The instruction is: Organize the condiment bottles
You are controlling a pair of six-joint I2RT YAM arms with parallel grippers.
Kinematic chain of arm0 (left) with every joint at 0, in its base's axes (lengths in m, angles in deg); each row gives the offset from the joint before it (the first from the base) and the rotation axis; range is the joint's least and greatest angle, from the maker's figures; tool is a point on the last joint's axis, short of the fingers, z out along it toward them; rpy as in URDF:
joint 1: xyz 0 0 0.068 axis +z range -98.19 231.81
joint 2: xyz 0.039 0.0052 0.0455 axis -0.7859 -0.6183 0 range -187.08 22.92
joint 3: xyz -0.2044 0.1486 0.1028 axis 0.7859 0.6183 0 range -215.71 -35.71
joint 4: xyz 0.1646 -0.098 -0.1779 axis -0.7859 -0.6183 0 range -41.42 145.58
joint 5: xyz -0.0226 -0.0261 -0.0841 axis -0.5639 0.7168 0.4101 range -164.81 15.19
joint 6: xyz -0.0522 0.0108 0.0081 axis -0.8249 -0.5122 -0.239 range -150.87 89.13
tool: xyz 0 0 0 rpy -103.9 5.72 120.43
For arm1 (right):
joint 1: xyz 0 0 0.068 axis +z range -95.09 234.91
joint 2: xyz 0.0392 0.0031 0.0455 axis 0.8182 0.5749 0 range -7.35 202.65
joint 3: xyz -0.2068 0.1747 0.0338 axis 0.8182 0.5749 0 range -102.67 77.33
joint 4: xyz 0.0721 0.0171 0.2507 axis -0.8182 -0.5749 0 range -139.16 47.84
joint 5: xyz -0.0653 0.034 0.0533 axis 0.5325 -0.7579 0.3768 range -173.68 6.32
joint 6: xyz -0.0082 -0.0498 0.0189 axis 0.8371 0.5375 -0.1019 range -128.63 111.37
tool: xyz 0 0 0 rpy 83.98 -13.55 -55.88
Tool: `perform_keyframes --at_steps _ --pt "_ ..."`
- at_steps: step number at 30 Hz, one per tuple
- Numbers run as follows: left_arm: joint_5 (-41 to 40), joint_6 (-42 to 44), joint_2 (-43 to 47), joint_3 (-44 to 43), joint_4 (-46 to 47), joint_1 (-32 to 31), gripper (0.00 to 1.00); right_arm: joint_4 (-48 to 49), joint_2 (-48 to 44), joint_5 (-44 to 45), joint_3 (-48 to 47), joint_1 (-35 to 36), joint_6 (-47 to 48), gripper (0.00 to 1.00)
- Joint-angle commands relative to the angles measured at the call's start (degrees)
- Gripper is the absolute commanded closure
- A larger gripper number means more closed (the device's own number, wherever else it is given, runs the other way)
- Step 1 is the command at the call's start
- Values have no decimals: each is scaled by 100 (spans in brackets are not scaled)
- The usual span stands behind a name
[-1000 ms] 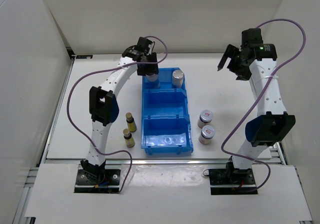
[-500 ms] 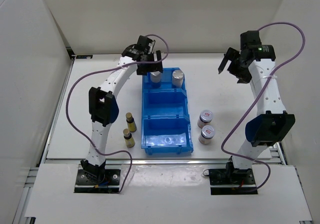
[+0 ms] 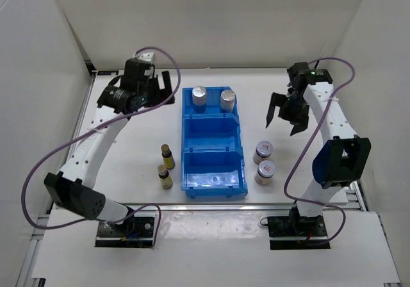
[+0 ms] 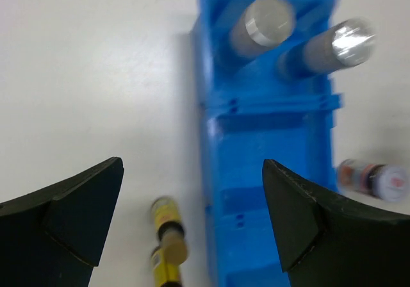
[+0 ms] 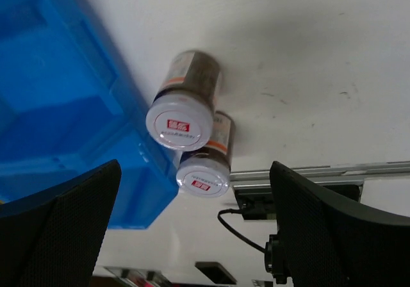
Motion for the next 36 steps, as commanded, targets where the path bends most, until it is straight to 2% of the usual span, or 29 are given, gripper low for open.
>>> perform_keyframes --at_steps 1,5,9,12,13,17,19,24,27,30,33,34,36 --pt "-164 60 386 1104 -221 278 0 -51 42 -638 217 355 471 0" --pt "-331 209 828 1912 -282 332 0 143 156 -710 516 759 524 0" --pt "-446 209 942 2160 -335 332 0 196 463 -464 744 997 524 0" --pt "-1242 279 995 2231 -335 -70 0 258 517 -323 964 997 524 0" --pt "-1828 393 995 2231 -388 -429 0 327 517 -262 1017 997 524 1" --pt "-1870 385 1144 2345 -388 -757 0 442 692 -261 1263 997 524 2" --pt "-1817 324 1206 2511 -388 -872 0 503 692 -322 1351 997 524 7" --pt "-2300 438 1320 2713 -388 -1223 0 557 859 -323 1404 997 585 26" --pt "-2511 385 1434 2845 -450 -1276 0 557 921 -323 1404 997 585 43" --pt "-2643 324 1487 2899 -502 -1329 0 609 921 -262 1404 997 585 49" --pt "-2757 271 1487 2951 -502 -1329 0 609 921 -261 1351 997 585 64" --pt "-2757 219 1487 2951 -502 -1329 0 548 921 -200 1299 997 585 73" --pt "-2819 218 1487 2951 -502 -1329 0 487 781 -139 1220 997 585 81"
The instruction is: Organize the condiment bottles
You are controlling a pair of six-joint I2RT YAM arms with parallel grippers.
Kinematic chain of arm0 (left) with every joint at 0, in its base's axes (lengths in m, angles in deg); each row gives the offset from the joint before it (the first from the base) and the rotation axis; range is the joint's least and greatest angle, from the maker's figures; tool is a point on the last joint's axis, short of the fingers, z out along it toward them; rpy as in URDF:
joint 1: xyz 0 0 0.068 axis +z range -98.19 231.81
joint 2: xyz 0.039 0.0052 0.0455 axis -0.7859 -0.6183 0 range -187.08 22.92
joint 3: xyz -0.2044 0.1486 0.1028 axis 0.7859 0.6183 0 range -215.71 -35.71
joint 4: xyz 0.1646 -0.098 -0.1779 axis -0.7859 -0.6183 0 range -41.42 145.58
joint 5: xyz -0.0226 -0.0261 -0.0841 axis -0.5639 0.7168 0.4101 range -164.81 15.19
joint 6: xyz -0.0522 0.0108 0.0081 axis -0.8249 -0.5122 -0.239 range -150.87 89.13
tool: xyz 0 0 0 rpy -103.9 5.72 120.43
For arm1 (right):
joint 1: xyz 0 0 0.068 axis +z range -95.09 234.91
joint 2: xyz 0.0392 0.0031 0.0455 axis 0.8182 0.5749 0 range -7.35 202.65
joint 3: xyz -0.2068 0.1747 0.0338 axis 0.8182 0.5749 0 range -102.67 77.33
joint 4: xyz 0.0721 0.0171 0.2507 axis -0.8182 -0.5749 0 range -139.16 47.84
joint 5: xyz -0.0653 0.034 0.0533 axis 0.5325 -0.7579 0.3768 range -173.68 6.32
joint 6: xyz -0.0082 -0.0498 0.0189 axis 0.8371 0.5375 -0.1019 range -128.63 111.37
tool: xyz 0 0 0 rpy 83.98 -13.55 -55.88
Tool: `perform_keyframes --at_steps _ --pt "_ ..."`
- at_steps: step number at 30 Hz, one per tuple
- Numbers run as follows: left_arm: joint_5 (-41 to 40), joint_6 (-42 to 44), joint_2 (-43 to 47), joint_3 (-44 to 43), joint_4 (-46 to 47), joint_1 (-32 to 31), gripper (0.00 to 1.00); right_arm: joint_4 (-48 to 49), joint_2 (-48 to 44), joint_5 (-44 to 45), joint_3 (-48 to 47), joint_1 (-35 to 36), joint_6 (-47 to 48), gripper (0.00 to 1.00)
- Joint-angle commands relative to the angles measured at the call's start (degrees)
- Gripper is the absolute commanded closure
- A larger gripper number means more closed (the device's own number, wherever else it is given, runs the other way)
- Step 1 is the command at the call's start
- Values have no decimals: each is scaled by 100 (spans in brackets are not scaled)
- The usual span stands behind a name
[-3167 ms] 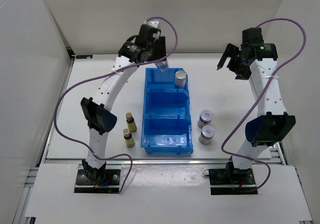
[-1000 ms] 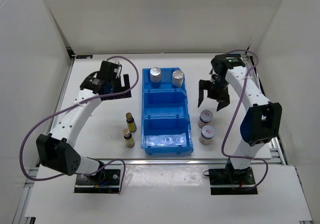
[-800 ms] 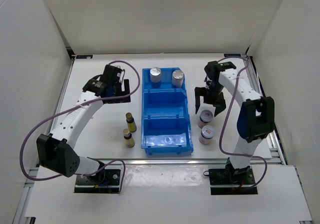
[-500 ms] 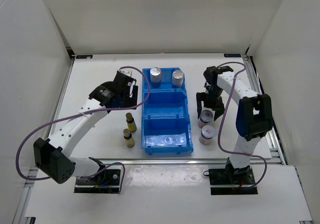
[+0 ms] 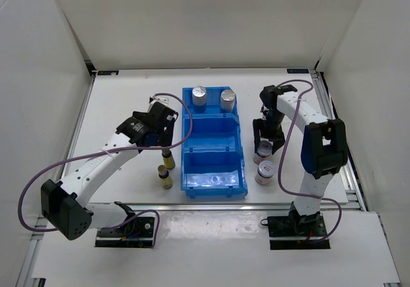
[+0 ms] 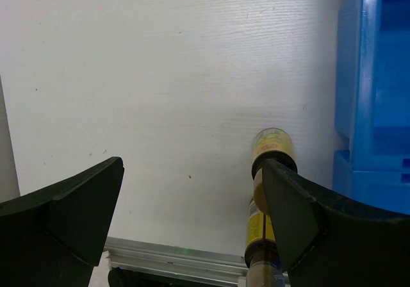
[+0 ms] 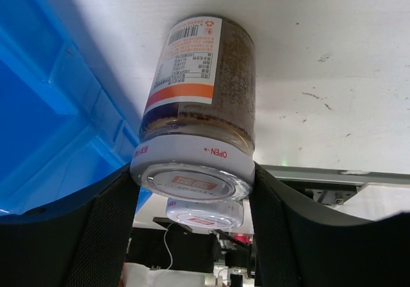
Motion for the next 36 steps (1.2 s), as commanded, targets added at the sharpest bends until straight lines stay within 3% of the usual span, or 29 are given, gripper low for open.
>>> perform_keyframes --at_steps 1,8,13,20,28,36 --pt "-353 -146 209 12 9 -22 0 -101 -213 250 -312 -8 52 98" --pt "-679 -323 323 12 -52 -22 0 -620 -540 787 -1779 246 166 100" --pt "-679 -323 323 12 -52 -22 0 -883 -85 664 -3087 606 166 100" --pt "-793 -323 323 12 -105 -22 0 -1121 750 497 -4179 1423 166 100" --pt "-899 -376 323 117 -158 -22 0 -1174 1226 234 -4541 1837 227 100" --pt "-899 -376 323 169 -158 -22 0 -1122 1578 67 -4393 1776 228 100"
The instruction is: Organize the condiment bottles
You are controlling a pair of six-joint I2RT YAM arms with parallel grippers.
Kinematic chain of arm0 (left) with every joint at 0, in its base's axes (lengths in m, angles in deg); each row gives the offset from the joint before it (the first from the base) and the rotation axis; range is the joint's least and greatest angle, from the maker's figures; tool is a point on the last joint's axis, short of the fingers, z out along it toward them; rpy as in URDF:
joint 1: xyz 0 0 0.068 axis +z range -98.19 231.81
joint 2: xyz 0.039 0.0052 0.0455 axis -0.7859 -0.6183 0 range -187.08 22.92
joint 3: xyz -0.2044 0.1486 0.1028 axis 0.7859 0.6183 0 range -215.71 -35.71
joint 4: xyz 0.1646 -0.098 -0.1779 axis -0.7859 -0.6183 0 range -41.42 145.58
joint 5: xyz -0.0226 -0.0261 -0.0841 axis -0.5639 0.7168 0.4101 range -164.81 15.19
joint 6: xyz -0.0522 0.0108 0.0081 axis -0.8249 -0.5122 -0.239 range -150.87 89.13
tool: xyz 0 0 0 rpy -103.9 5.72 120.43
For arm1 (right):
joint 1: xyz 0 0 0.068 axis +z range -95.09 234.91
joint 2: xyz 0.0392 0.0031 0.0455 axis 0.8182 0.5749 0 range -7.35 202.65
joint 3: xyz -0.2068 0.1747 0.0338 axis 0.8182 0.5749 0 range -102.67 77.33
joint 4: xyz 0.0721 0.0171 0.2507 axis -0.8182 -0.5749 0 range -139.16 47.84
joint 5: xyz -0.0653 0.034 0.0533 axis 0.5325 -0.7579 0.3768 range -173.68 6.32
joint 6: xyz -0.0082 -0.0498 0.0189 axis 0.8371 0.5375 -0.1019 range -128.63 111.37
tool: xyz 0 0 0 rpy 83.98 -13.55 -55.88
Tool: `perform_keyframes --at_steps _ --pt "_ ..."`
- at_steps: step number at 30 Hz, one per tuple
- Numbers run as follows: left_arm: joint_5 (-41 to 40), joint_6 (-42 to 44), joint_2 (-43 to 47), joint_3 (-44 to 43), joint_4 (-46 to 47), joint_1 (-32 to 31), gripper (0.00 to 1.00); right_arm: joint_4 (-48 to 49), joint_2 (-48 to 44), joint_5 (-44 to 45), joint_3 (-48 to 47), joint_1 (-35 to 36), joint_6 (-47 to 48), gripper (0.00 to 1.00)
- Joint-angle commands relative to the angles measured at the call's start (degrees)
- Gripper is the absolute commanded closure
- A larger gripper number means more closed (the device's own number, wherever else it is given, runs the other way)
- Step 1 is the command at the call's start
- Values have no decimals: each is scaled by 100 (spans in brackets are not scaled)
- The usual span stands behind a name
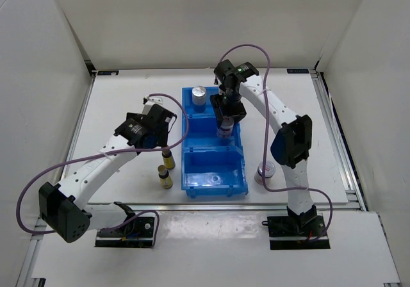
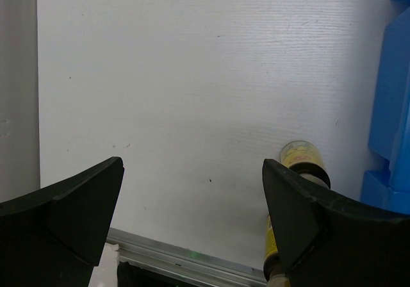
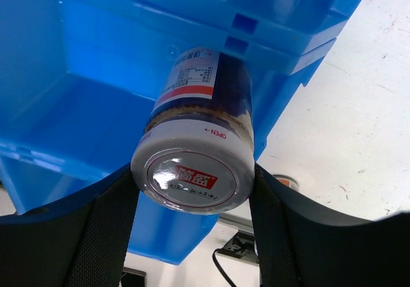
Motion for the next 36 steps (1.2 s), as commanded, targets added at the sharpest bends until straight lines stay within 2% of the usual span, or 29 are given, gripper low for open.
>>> perform_keyframes --at_steps 1,10,13,16,17,20,22,26,32,36 --pt "-149 -70 181 63 -22 -20 0 -433 -70 -169 -121 -51 120 100" --pt "-202 -70 129 63 -22 -20 0 -170 246 -117 485 -51 226 100" --pt "-202 -70 128 63 -22 -20 0 -108 246 -117 732 -51 279 92" --pt "-202 -70 128 63 -22 -20 0 -108 246 -64 794 -51 279 64" --pt "-202 -70 128 63 -22 -20 0 -160 177 -64 794 -51 279 39" --pt "-202 -122 128 63 -75 -20 0 -389 -25 259 548 -51 200 12" --pt "-202 -122 128 63 -75 -20 0 -591 -263 497 425 -51 -19 2" --pt "-202 -122 75 63 -75 -20 0 -969 -1095 894 573 -183 -458 0" --pt "-149 -122 23 63 -75 -20 0 -908 -2686 1131 2830 -349 -862 0" --pt "-97 -175 23 116 -75 -20 0 -741 -3321 956 4140 -595 -1074 0"
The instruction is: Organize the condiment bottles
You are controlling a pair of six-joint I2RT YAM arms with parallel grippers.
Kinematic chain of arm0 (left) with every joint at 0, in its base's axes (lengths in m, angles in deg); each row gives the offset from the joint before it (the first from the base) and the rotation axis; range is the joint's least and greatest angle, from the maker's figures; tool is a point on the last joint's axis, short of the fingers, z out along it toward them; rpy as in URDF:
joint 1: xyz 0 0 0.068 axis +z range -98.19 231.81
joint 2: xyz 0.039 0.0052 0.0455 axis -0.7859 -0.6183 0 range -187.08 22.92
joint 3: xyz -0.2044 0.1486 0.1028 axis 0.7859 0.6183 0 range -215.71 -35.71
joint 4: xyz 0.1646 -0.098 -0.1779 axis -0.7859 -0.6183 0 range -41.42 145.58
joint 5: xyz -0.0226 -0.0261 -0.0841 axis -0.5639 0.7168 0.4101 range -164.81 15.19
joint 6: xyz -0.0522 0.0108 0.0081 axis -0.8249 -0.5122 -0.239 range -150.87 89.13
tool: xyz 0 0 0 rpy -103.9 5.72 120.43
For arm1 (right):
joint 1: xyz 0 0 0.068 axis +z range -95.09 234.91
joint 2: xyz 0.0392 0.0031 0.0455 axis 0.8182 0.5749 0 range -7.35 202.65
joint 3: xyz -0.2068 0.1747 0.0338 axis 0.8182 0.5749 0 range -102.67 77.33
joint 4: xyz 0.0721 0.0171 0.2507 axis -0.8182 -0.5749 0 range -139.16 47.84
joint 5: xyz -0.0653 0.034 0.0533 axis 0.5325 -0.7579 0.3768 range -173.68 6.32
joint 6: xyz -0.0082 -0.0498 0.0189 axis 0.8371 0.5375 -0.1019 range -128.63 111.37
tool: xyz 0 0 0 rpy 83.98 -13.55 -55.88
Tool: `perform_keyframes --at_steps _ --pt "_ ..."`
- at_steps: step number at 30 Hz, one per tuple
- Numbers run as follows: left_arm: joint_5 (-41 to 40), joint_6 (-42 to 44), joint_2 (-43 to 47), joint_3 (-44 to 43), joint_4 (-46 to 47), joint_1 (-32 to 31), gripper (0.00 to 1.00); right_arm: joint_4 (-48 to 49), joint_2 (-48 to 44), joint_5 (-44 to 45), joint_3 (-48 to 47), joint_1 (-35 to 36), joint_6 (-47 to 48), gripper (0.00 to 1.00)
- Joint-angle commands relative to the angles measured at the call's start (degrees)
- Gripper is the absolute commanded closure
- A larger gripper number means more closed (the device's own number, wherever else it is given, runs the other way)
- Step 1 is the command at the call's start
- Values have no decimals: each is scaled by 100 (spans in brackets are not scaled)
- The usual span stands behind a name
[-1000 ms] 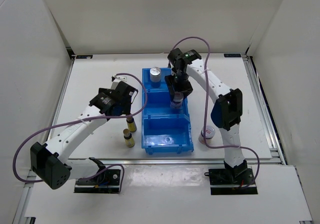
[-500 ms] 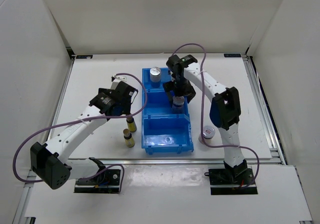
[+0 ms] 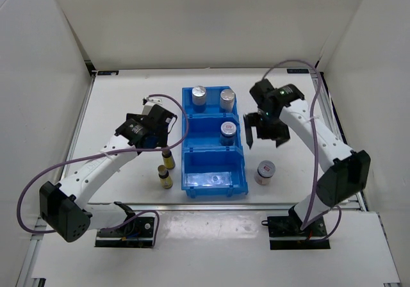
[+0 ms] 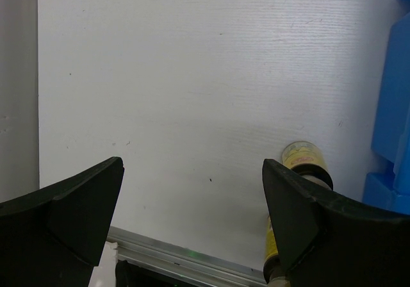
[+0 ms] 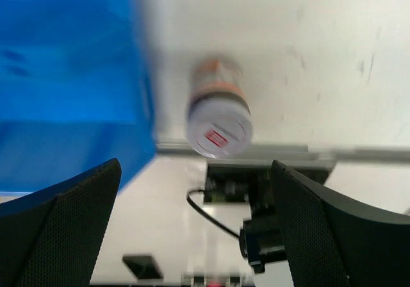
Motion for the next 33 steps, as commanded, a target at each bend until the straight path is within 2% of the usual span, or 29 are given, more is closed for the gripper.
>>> perform_keyframes --at_steps 1,2,10,14,22,26,28,29,31,32,33 --pt "-48 -92 47 87 -58 -20 0 -813 -300 -87 928 -200 -381 0" --pt "-48 -92 -5 87 -58 -20 0 -647 -363 -218 1261 -262 -382 0" --pt "-48 -92 -6 87 -58 -20 0 13 -180 -580 2203 -341 -435 0" --pt "-48 -92 -6 140 -58 -20 0 338 -118 -703 2406 -341 -435 0" --pt "-48 -92 47 193 -58 -20 0 918 163 -755 2741 -447 -320 9" --pt "-48 -92 47 193 -58 -20 0 972 303 -703 2741 -500 -320 24" --pt "-48 -92 47 193 -58 -20 0 893 357 -703 2680 -500 -320 37" --pt "-100 -92 47 193 -58 -20 0 832 357 -703 2575 -500 -320 49" --pt "-101 -92 47 193 -58 -20 0 587 305 -641 2408 -500 -320 63" --pt "-101 -92 47 193 -58 -20 0 489 234 -580 2189 -500 -320 73" --pt "-101 -92 47 193 -58 -20 0 375 155 -519 2057 -500 -372 75"
